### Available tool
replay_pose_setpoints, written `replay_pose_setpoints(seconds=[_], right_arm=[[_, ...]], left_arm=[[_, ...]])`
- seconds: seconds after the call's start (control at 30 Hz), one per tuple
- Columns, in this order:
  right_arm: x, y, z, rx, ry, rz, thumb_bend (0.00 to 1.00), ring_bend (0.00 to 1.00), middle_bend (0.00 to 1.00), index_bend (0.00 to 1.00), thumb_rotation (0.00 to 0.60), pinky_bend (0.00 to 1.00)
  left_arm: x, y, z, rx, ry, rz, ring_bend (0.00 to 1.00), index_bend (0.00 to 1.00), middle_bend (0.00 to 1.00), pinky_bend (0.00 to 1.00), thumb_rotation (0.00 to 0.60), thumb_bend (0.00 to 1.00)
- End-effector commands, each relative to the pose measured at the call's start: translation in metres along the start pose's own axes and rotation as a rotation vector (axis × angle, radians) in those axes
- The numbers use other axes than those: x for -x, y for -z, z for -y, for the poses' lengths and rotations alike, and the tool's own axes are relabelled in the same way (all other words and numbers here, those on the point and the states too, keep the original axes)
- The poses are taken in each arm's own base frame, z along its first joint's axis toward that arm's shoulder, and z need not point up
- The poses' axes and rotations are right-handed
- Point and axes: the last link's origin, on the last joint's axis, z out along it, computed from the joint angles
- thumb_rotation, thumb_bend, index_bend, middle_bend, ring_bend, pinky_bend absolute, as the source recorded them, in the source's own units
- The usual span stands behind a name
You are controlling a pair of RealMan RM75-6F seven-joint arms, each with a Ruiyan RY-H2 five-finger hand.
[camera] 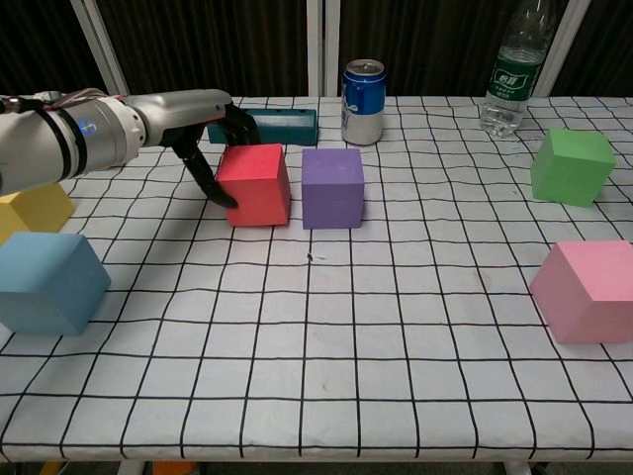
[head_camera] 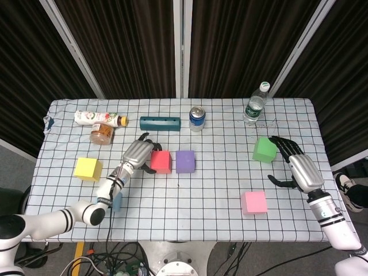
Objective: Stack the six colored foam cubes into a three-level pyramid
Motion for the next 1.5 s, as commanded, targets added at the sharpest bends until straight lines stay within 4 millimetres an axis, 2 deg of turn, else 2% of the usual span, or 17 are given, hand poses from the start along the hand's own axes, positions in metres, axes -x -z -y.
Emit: replay_pose_setpoints(seconds=[0.03,0.67,1.0,1.5], right_arm=[[0.000,0.001,-0.001,0.005,-0.001,0.000,0.19,0.00,0.05,0.00,0.600,0.00],[-0.002,0.003,-0.006,0.016,-0.011,-0.005,0.19,0.00,0.05,0.00,0.600,0.00],[-0.001,0.003,-0.007,0.015,-0.013,-0.002,0.19,0.00,0.05,0.00,0.600,0.00],[-0.002,0.006,-0.010,0.025,-0.016,-0.007,0.19,0.00,0.05,0.00,0.600,0.00]], left_arm=[[0.002,-0.003,-0.004,0.003,-0.010,-0.005,0.27,0.41,0.47,0.06,0.600,0.00],[0.002,-0.018,-0.013,0.004,-0.056,-0.008,0.27,0.41,0.47,0.06,0.600,0.00],[0.004,-0.014,-0.017,0.015,-0.068,-0.001,0.27,0.40,0.47,0.06,0.600,0.00],[0.003,-0.023,-0.023,0.016,-0.069,0.013,0.27,0.40,0.46,0.06,0.600,0.00]])
